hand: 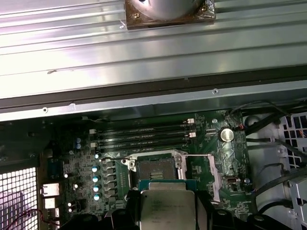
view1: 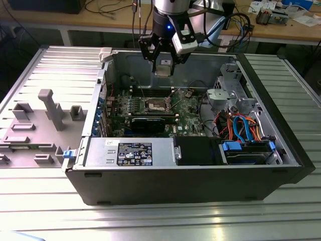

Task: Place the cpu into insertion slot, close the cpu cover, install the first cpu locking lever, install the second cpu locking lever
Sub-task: 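Place the cpu into insertion slot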

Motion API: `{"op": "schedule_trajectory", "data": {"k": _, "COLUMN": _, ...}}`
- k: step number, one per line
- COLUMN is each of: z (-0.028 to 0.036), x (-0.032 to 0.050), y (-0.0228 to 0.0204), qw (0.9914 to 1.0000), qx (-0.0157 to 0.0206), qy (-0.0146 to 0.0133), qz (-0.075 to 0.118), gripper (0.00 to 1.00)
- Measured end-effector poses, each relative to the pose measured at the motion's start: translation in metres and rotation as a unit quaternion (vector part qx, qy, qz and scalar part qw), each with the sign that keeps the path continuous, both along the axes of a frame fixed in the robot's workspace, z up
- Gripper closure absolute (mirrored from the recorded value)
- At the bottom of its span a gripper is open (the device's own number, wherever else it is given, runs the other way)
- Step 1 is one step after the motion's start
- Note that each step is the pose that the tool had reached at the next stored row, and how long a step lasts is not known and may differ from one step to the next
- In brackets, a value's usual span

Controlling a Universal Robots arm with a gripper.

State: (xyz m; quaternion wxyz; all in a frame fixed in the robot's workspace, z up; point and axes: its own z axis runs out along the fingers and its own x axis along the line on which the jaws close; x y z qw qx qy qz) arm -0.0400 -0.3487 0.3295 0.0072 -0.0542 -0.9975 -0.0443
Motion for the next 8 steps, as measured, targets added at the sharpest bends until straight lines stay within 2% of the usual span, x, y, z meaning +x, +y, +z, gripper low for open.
{"op": "schedule_trajectory", "data": {"k": 8, "z": -0.0003, "x": 0.0000, "y": 0.0000, "qw": 0.99989, "qx": -0.0012, "qy": 0.0000, "qz": -0.015, "gripper": 0.45}}
